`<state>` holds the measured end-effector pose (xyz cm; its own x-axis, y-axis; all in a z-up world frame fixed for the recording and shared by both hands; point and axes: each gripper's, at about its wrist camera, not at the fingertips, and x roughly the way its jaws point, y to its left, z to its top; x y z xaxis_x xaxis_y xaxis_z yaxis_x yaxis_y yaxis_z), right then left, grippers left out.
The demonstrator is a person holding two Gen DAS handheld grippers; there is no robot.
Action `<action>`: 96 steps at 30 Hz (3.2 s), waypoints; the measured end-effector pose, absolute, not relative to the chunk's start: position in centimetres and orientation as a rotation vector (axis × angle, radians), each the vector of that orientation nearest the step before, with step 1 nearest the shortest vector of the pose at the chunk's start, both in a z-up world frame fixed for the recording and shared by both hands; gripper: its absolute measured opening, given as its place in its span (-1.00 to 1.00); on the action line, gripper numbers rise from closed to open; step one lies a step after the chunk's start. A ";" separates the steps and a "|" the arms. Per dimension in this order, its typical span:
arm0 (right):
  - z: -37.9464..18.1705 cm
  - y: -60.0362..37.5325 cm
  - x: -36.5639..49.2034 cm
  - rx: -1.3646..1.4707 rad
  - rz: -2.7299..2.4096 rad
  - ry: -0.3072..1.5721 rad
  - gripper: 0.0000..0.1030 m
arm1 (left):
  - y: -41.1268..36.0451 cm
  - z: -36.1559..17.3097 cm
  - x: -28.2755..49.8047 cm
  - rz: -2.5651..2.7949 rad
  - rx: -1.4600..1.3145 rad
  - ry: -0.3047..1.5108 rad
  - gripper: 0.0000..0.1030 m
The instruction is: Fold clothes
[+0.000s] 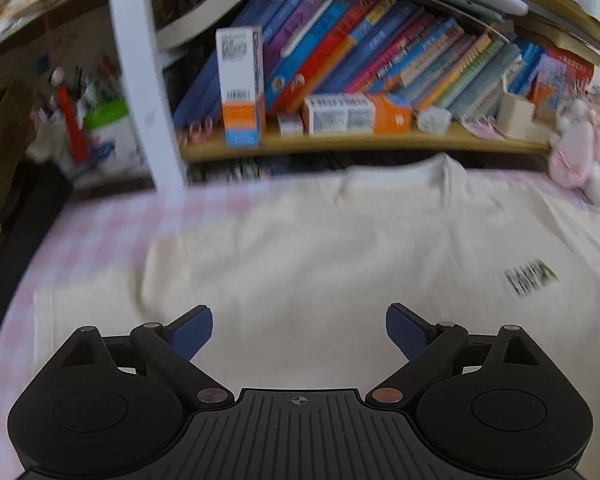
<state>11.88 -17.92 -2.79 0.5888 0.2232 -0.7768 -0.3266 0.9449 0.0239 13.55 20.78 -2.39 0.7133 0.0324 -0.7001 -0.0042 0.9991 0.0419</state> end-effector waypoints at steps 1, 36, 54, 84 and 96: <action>-2.7 -17.2 11.3 -0.155 0.318 0.879 -0.04 | 20.7 -2.4 14.6 0.012 0.052 0.764 0.84; -4.3 -15.2 8.6 -0.091 0.227 0.919 0.17 | 21.7 -6.0 26.9 -0.247 -0.094 0.713 -0.63; -4.1 -27.1 9.7 0.270 -0.185 0.890 0.03 | 18.9 -8.3 30.0 -0.187 -0.072 0.810 -0.94; -2.8 -30.1 12.3 0.059 -0.196 0.848 -0.42 | 30.1 -6.3 4.2 0.156 -0.455 0.827 -0.41; -4.0 -21.8 7.8 0.180 0.033 0.955 -0.15 | 26.8 -6.9 3.3 0.278 -0.237 0.886 -0.36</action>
